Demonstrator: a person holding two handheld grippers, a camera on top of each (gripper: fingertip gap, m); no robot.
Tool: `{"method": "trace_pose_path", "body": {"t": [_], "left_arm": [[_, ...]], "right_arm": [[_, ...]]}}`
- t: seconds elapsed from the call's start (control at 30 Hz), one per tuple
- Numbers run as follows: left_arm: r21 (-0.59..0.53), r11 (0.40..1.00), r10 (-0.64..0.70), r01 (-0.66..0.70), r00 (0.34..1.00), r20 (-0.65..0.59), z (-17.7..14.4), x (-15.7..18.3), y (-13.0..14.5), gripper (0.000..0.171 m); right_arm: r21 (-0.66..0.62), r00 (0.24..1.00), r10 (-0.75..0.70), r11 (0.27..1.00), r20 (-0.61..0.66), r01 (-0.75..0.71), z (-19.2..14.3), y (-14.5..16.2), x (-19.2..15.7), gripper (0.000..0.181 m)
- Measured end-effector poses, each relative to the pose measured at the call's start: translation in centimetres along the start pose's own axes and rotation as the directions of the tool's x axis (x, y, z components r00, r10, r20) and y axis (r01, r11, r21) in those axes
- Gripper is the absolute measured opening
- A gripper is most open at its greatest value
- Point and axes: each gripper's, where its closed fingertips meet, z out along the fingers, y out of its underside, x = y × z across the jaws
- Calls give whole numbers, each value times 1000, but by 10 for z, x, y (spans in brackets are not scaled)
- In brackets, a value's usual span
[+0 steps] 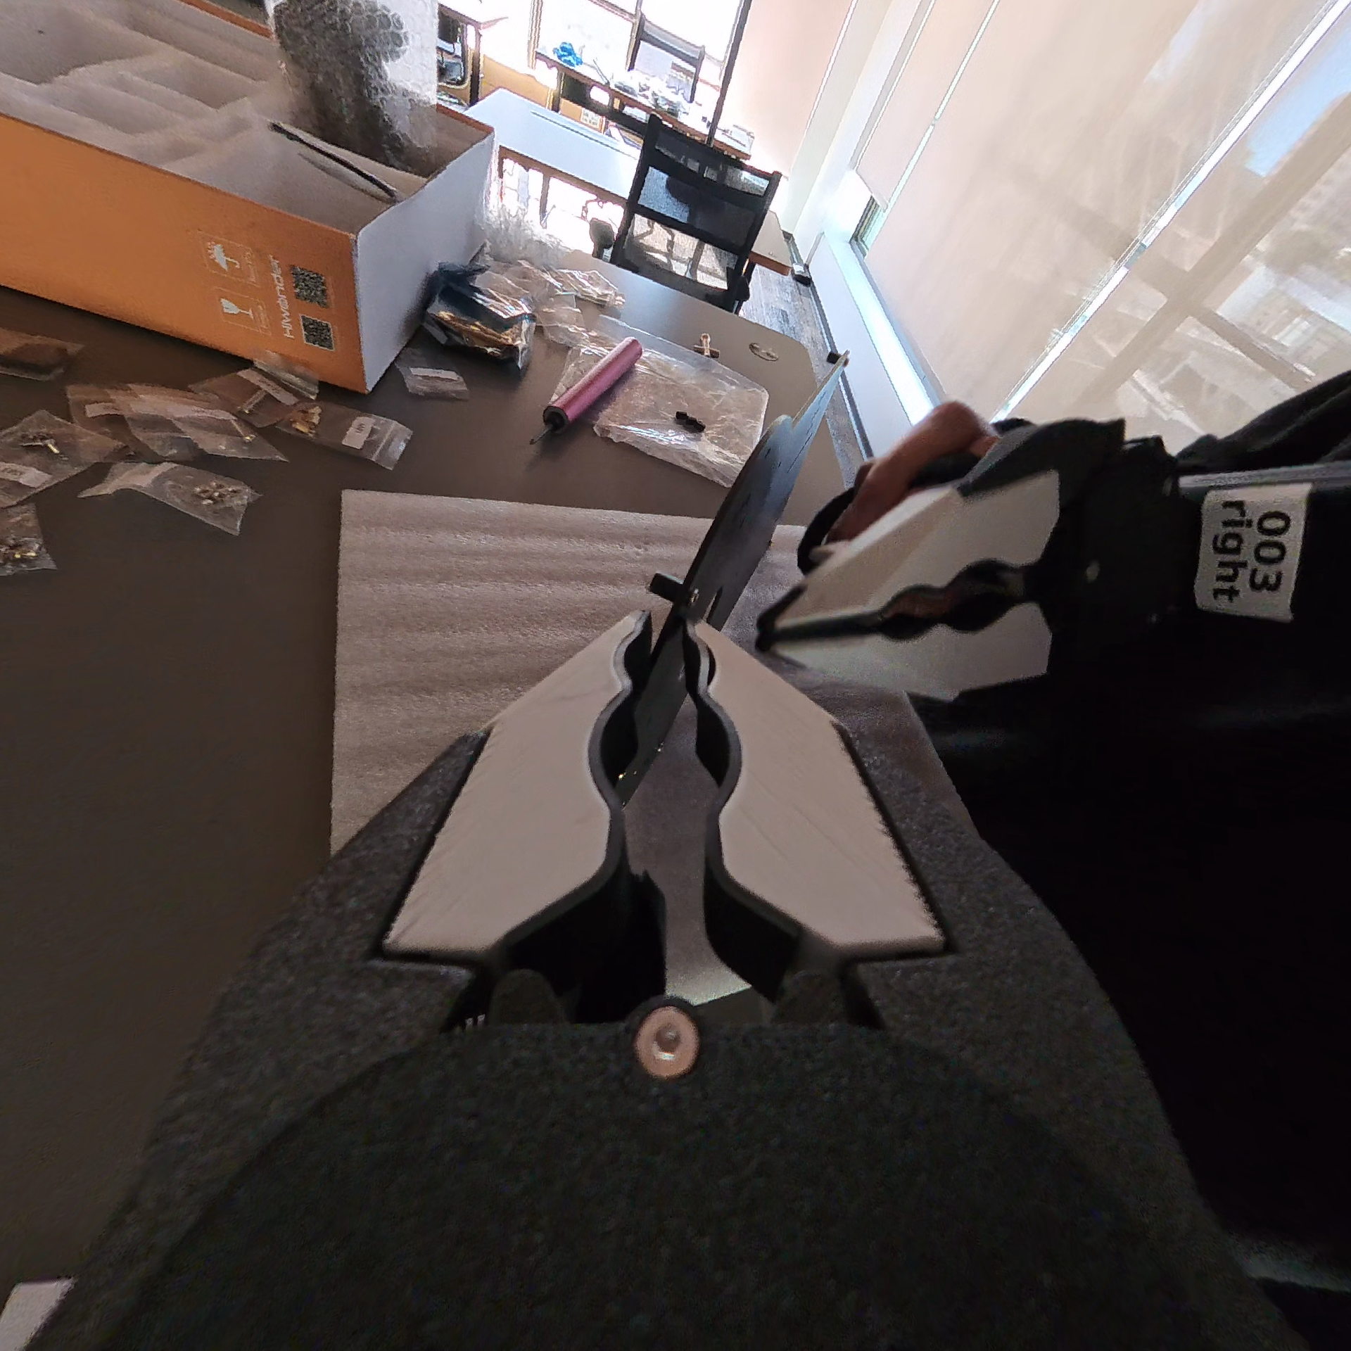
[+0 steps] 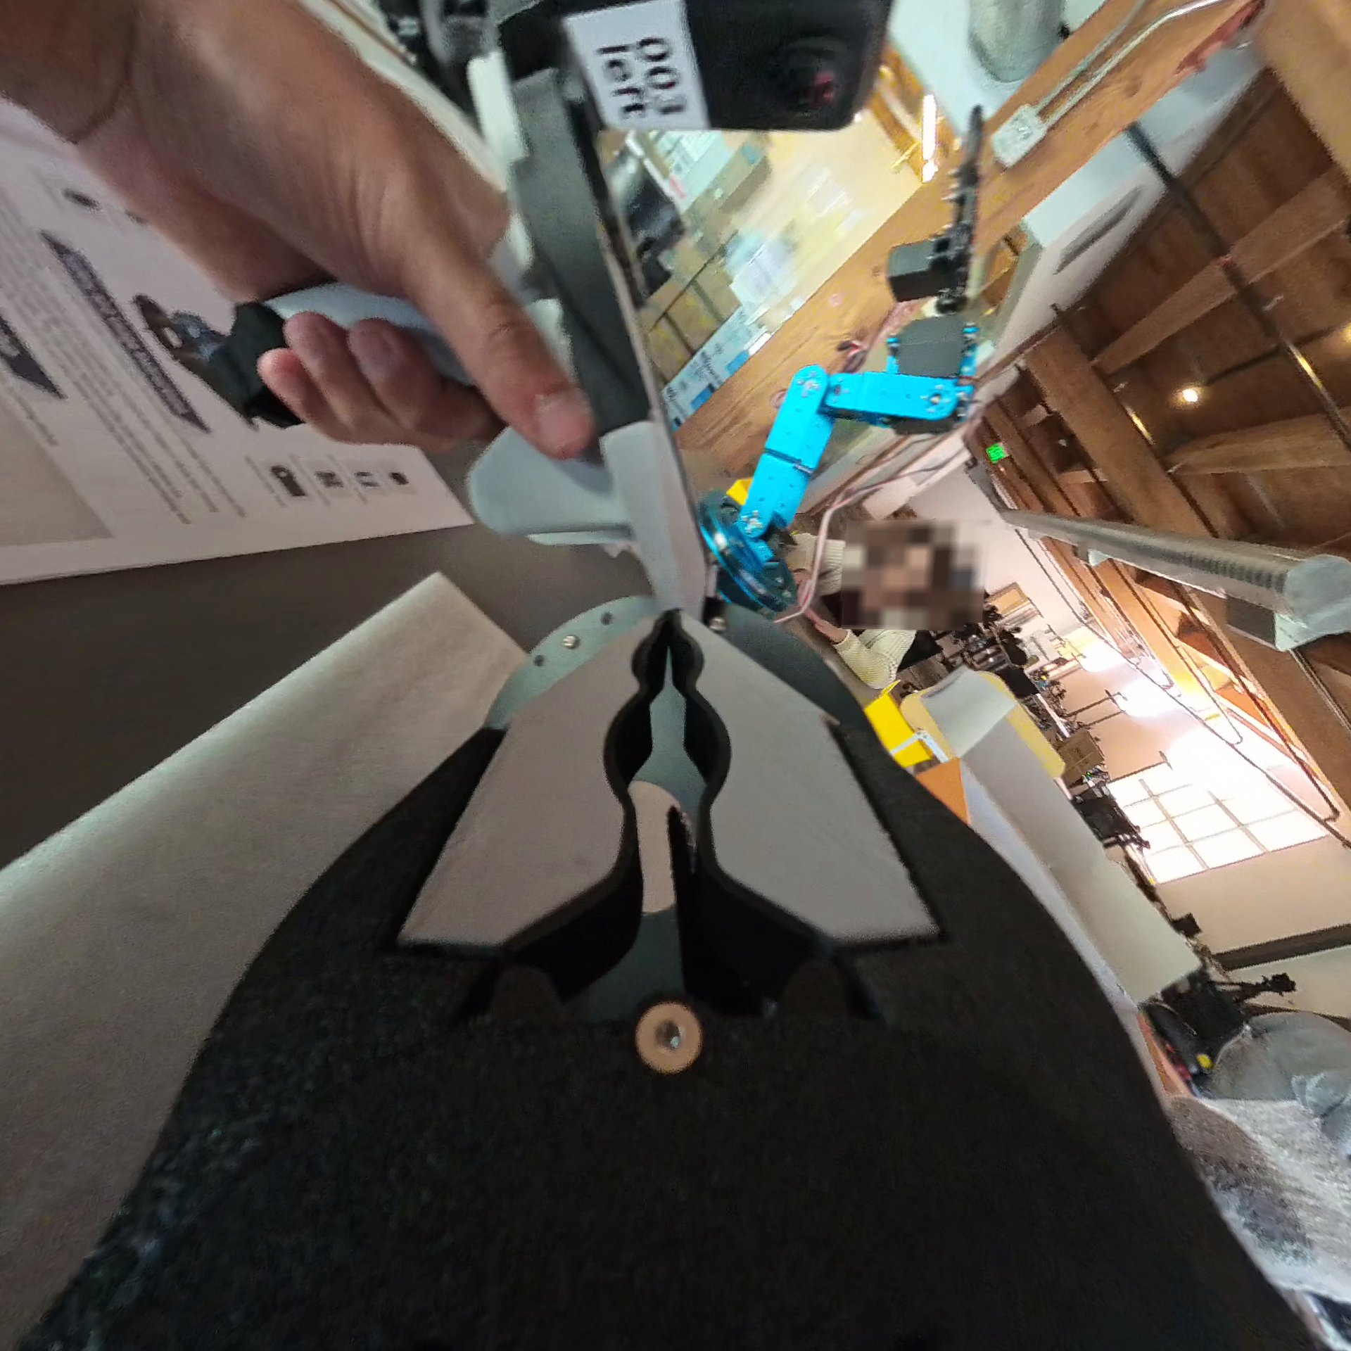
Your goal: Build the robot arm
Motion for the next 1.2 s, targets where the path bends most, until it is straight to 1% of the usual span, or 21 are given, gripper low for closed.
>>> {"method": "trace_pose_path", "body": {"t": [0.1, 0.17, 0.3, 0.47, 0.53, 0.67, 0.7, 0.77, 0.83, 0.87, 0.93, 0.97, 1.0, 1.07, 1.13, 1.2], "left_arm": [[11, 1000, -16, 16, 1000, -14, 0, -1, 0, 8], [14, 1000, -20, 20, 1000, -20, 0, 0, 0, 8], [13, 1000, -14, 14, 999, -29, -1, 3, 1, 8], [18, 1000, -5, 5, 1000, -7, 0, 1, 0, 8], [16, 1000, 1, -1, 1000, 9, 0, -1, 0, 8], [10, 1000, 2, -2, 1000, 14, 1, -2, -1, 8], [13, 1000, -1, 0, 1000, 12, 1, -2, -1, 8], [27, 1000, -12, 12, 1000, 5, 1, -3, -1, 8], [40, 999, -21, 22, 1000, -6, 1, -2, -1, 7], [45, 999, -23, 23, 1000, -10, 1, -2, -1, 7], [48, 999, -23, 24, 1000, -11, 1, -1, -1, 7], [47, 999, -24, 24, 1000, -11, 1, -1, 0, 7], [44, 999, -24, 25, 1000, -10, 1, -1, 0, 8], [36, 999, -21, 21, 1000, -6, 0, 1, 0, 8], [22, 1000, -20, 20, 1000, -2, 0, 2, 1, 8], [8, 1000, -14, 14, 1000, 3, -1, 5, 2, 8]], "right_arm": [[-17, 1000, 23, 1000, -10, -23, 2, 3, 10, 0], [-11, 1000, 20, 1000, -14, -20, 4, 1, 12, 0], [-37, 1000, 24, 999, -1, -24, 8, 8, 11, 0], [-42, 1000, 19, 999, 11, -18, 1, 9, 11, 0], [-59, 1000, 28, 998, 7, -27, -10, 16, 14, 0], [-71, 993, 85, 993, -83, -91, -32, 36, 39, 0], [-87, 991, 102, 990, -88, -110, -34, 42, 42, 0], [-102, 990, 109, 988, -87, -118, -41, 48, 46, 0], [-65, 993, 107, 992, -43, -110, -58, 44, 42, 0], [-95, 989, 135, 986, -53, -140, -66, 53, 44, 0], [-172, 971, 238, 956, -31, -239, -79, 81, 39, 0], [-183, 958, 287, 941, -18, -285, -85, 89, 37, 0], [-162, 948, 319, 936, 4, -314, -91, 89, 36, 0], [-108, 932, 358, 930, 50, -351, -101, 80, 37, 0], [-99, 915, 392, 918, 97, -383, -107, 76, 38, 0], [-40, 893, 445, 896, 73, -443, -123, 74, 60, 0]]}}
